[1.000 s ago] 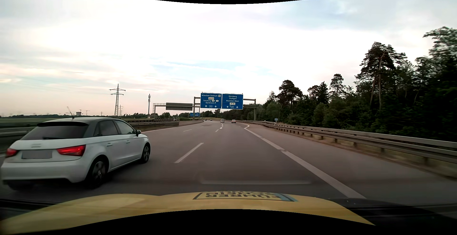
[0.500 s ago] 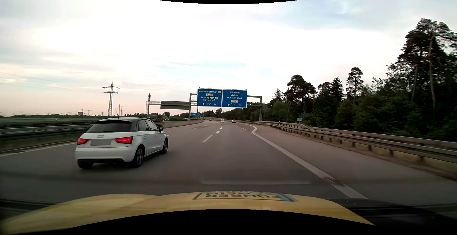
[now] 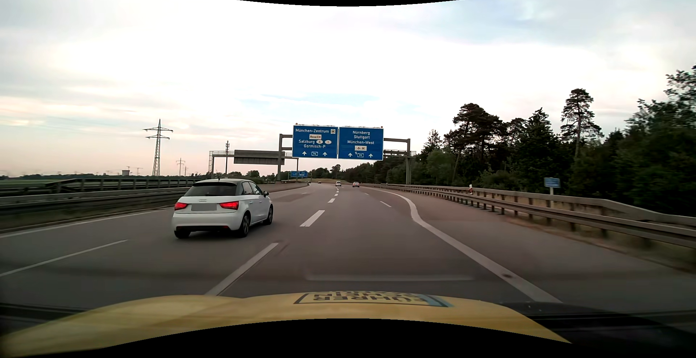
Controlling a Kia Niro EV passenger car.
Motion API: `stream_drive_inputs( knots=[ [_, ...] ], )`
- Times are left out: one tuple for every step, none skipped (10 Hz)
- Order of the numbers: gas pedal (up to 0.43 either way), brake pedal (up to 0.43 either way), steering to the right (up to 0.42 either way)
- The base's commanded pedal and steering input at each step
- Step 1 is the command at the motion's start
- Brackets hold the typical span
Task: Follow the waypoints while adhering to traffic rules and regulations
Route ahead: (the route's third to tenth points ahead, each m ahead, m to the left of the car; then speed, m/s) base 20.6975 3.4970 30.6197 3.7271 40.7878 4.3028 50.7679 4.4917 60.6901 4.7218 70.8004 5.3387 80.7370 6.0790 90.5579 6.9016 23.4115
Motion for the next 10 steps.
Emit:
stream_drive_inputs(
  knots=[
    [0.098, 0.0, -0.004],
    [0.098, 0.0, -0.004],
    [0.098, 0.0, -0.004],
    [0.098, 0.0, -0.004],
    [0.11, 0.0, -0.004],
    [0.118, 0.0, -0.004],
    [0.13, 0.0, -0.004],
    [0.13, 0.0, -0.004],
    [0.13, 0.0, -0.004],
    [0.138, 0.0, -0.004]
  ],
)
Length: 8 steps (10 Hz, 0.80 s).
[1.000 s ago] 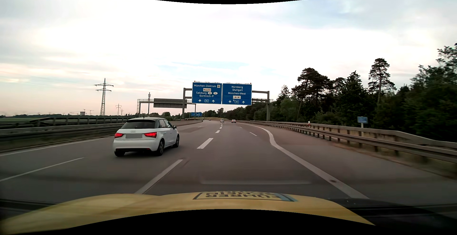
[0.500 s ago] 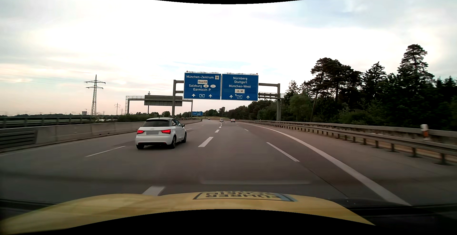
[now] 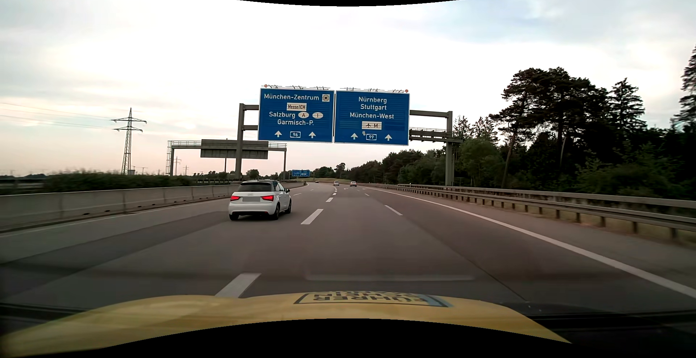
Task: Follow the waypoints while adhering to traffic rules and regulations
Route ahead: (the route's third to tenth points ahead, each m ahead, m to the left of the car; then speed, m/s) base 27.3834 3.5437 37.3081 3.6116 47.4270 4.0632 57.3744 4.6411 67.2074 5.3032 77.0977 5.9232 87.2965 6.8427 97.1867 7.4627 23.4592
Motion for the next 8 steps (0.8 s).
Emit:
stream_drive_inputs(
  knots=[
    [0.138, 0.0, -0.004],
    [0.15, 0.0, -0.004],
    [0.15, 0.0, -0.004],
    [0.157, 0.0, -0.004],
    [0.157, 0.0, -0.005],
    [0.169, 0.0, -0.006],
    [0.177, 0.0, -0.006],
    [0.177, 0.0, -0.006]
  ],
)
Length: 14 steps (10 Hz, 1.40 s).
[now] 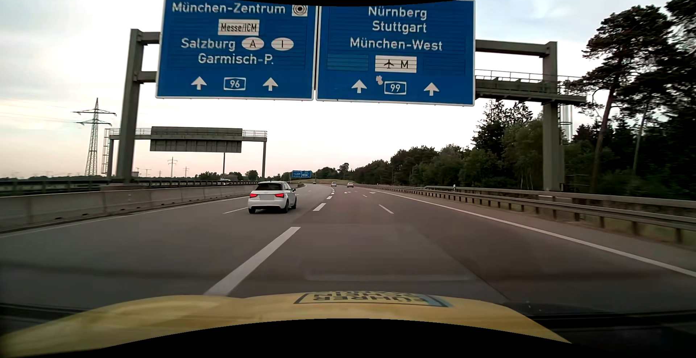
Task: Follow the waypoints while adhering to traffic rules and regulations
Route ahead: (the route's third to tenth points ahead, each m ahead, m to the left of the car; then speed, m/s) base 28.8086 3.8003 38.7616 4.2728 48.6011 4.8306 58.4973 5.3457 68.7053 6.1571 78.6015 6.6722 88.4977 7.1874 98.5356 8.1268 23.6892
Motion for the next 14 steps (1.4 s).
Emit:
stream_drive_inputs(
  knots=[
    [0.177, 0.0, -0.008],
    [0.177, 0.0, -0.009],
    [0.177, 0.0, -0.009],
    [0.177, 0.0, -0.009],
    [0.189, 0.0, -0.009],
    [0.189, 0.0, -0.009],
    [0.189, 0.0, -0.009],
    [0.189, 0.0, -0.009],
    [0.189, 0.0, -0.009],
    [0.189, 0.0, -0.009],
    [0.189, 0.0, -0.009],
    [0.169, 0.0, -0.007],
    [0.157, 0.0, -0.005],
    [0.157, 0.0, -0.005]
  ],
)
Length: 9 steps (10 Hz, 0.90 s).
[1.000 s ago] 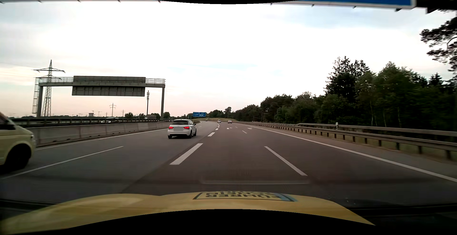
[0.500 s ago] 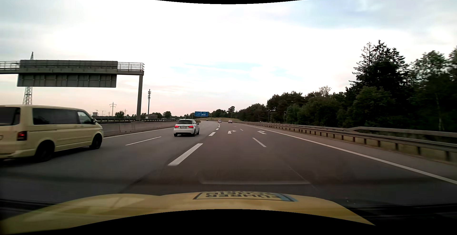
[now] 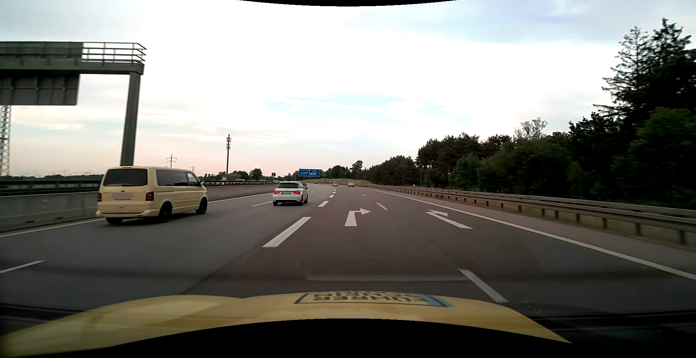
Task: Follow the waypoints while adhering to traffic rules and regulations
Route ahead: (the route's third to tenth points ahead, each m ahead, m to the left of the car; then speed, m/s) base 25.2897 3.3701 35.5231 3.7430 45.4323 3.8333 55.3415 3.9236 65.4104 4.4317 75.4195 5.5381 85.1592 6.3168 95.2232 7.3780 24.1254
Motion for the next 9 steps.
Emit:
stream_drive_inputs(
  knots=[
    [0.157, 0.0, -0.005],
    [0.157, 0.0, -0.005],
    [0.157, 0.0, -0.005],
    [0.157, 0.0, -0.005],
    [0.157, 0.0, -0.005],
    [0.157, 0.0, -0.005],
    [0.157, 0.0, -0.005],
    [0.157, 0.0, -0.005],
    [0.157, 0.0, -0.005]
  ],
)
